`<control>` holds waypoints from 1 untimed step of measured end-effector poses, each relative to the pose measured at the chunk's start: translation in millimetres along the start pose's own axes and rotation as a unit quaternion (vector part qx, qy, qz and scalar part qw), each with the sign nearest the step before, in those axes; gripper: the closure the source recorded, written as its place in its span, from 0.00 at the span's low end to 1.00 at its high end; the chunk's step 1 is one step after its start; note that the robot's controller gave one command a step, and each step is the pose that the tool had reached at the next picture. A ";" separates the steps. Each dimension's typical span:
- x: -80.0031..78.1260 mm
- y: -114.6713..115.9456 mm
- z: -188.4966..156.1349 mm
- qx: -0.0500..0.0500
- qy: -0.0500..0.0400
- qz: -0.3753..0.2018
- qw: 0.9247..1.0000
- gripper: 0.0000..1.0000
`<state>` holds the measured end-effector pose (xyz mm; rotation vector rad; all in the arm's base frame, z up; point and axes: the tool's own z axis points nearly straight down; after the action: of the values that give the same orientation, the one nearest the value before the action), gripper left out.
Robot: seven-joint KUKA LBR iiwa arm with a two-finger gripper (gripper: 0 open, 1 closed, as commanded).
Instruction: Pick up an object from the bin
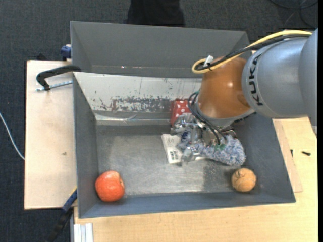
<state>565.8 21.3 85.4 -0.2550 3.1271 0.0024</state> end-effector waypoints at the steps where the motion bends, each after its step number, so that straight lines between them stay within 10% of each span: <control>1: 0.4 0.1 -0.1 0.000 0.001 0.000 1.000 1.00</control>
Offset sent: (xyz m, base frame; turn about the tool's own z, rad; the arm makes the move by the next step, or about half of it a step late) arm 0.0000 0.0000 0.0000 0.0000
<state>565.5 21.3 85.4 -0.2553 3.1291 0.0029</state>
